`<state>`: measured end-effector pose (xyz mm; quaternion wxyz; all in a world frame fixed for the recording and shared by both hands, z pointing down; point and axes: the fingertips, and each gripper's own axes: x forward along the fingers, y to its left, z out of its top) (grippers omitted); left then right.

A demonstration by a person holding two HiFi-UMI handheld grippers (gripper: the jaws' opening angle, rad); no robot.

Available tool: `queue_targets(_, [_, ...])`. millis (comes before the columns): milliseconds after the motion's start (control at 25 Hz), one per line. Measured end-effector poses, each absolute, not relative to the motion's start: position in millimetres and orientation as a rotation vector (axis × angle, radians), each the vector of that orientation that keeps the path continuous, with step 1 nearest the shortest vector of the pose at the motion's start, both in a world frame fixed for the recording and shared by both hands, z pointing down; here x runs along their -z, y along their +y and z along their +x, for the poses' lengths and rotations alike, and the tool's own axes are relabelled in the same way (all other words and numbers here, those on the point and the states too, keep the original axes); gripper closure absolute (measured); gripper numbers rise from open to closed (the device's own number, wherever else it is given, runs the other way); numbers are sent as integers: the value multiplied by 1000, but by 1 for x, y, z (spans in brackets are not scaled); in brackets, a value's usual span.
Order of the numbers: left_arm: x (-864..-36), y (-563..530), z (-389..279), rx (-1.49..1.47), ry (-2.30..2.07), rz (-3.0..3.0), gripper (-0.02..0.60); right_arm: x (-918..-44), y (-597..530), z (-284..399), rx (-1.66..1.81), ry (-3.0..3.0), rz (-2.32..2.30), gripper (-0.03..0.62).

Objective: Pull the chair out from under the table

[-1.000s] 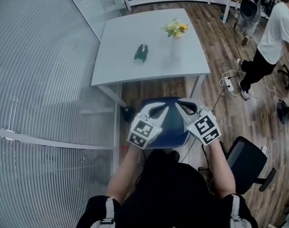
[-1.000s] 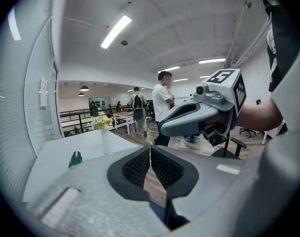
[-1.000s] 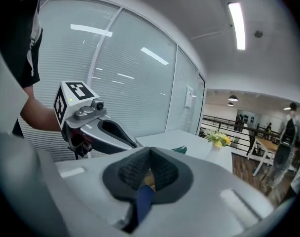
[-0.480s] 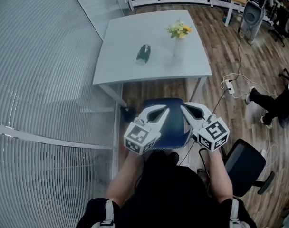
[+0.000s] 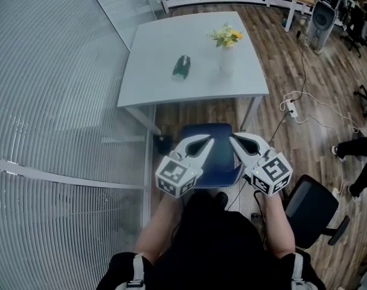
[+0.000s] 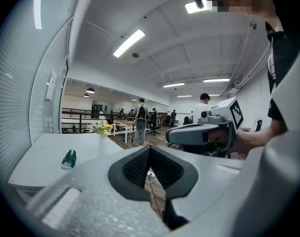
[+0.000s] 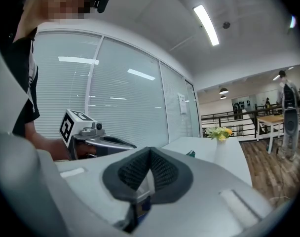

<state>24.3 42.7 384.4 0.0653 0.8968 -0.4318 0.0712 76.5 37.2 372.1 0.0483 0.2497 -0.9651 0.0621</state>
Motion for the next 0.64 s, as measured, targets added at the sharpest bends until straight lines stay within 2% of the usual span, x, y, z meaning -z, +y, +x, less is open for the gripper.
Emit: queue_targets(640, [-386,45,18,-213,-1317,2700,572,-377,41,69,-155,-2927,712,594])
